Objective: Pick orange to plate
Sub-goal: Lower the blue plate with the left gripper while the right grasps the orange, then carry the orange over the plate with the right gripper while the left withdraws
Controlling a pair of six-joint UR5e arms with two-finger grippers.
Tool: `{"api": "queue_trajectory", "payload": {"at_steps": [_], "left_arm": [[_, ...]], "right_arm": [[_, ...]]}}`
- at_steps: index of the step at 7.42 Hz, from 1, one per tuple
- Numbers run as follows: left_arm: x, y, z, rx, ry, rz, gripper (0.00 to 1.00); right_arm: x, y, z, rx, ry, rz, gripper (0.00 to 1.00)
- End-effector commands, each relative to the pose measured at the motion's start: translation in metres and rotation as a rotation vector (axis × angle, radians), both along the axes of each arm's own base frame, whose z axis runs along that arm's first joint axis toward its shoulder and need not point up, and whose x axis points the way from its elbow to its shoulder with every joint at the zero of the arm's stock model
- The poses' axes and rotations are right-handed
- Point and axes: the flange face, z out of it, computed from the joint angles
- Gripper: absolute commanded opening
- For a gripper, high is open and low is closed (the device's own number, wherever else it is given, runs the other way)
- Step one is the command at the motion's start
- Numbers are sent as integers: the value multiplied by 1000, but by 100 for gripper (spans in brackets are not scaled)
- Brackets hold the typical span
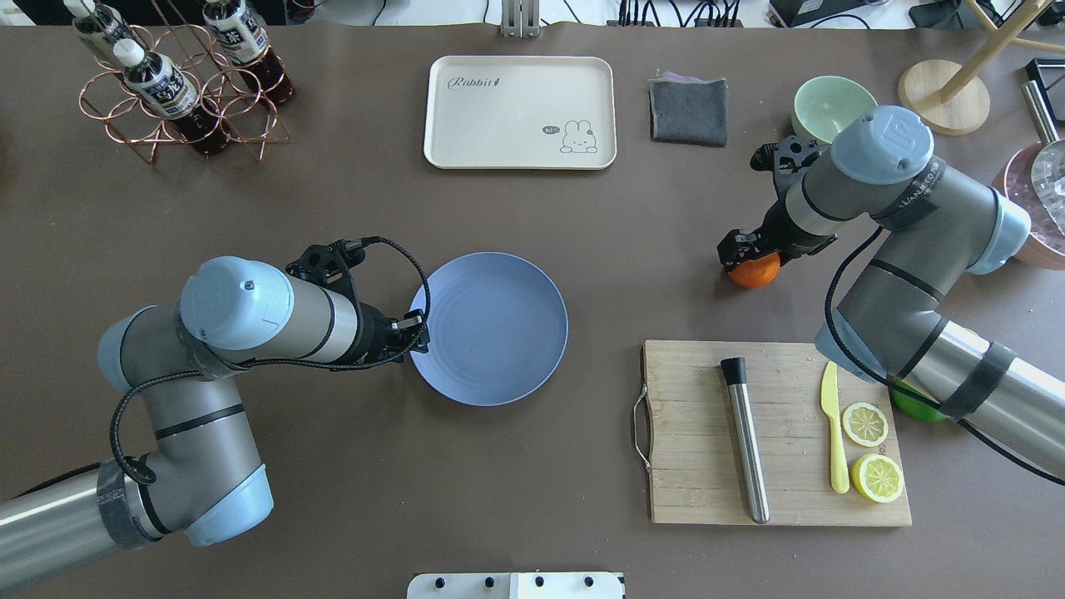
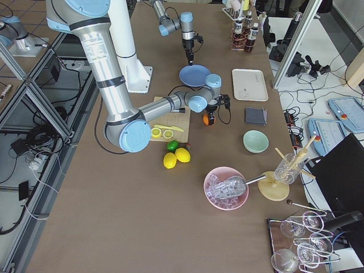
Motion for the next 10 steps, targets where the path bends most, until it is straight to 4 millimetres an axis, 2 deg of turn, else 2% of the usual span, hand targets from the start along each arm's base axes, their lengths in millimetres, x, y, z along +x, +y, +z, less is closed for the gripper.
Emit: {"api": "queue_trajectory", "payload": {"at_steps": [1, 2, 3, 5, 6, 7, 8, 9, 10], "left_arm": [[-16, -9, -3, 10, 10, -13, 96], [-35, -21, -3, 20, 17, -17, 97], [-73, -32, 30, 50, -24, 15, 97], [-176, -69, 101, 127, -104, 79, 97], [-214, -85, 128, 153, -128, 100, 97], [-236, -102, 151, 184, -151, 127, 97], [-242, -109, 164, 208, -171, 146, 97], [-241, -111, 164, 224, -174, 154, 97], [-241, -112, 163, 225, -173, 154, 97]], "right_arm": [[-15, -5, -63, -9, -75, 45, 0], [-42, 2, -103, -27, -121, 61, 0], [-71, 16, -139, -70, -162, 84, 0], [-145, 56, -224, -93, -148, 140, 0], [-175, 83, -244, -109, -140, 150, 0], [-199, 102, -244, -96, -121, 170, 0], [-228, 96, -250, -93, -94, 173, 0], [-241, 91, -251, -96, -80, 170, 0], [-242, 92, -250, -97, -81, 170, 12]]}}
